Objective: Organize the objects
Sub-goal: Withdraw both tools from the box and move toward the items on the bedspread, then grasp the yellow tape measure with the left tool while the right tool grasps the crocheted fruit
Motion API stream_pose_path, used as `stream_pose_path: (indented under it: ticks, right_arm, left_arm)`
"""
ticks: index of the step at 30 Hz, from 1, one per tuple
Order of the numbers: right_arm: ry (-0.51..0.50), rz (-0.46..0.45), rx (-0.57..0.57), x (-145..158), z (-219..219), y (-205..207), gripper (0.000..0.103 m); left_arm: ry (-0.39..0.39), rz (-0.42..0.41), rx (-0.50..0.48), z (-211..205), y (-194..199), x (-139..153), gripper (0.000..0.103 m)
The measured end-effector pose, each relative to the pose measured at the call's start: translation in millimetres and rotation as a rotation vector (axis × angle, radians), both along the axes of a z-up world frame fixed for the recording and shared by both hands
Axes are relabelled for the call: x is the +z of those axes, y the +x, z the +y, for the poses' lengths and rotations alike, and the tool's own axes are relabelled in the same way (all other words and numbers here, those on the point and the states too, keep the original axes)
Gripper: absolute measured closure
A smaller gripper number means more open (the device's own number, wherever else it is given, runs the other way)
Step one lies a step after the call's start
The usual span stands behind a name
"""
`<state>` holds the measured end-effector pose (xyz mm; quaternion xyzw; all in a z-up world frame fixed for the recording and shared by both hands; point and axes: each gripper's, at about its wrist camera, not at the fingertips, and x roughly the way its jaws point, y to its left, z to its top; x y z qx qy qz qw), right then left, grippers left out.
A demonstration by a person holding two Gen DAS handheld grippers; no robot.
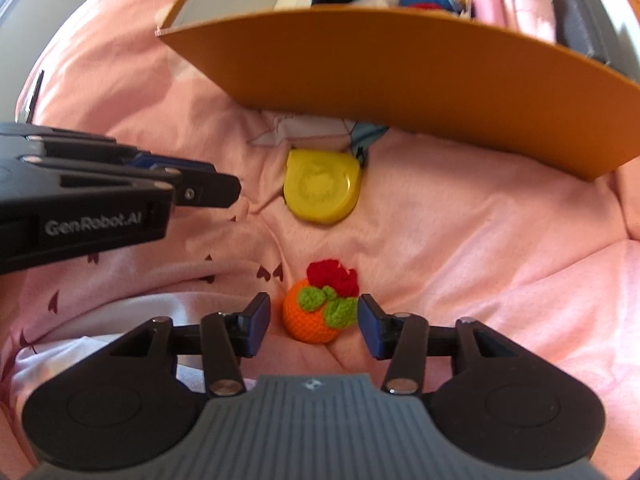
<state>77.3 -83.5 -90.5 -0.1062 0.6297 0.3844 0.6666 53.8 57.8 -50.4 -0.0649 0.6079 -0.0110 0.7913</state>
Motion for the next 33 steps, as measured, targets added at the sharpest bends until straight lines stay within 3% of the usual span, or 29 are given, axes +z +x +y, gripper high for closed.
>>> stream_pose_path:
  ticks: [13,19,27,33]
  right_arm:
    - [-0.032,0.021,0.008,-25,9,5,0.051]
    - [-0.018,0.014,0.01,-21,5,3,0.058]
    - [0.011,-0.138,-0.027,14,-11,9,0.058]
    - [-0.023,-0.235,-0.079,23,-23,27,0.058]
  left_arm:
    - [0.003,0.015,0.024,7,1,-5,0.085]
    - [-0.004,0.018,0.016,5,1,-7,0.081]
    - [-0.055,-0.009,0.05,6,5,-9,0.07]
    - [-0.058,-0.029,0.073,-3,16,-18,0.05]
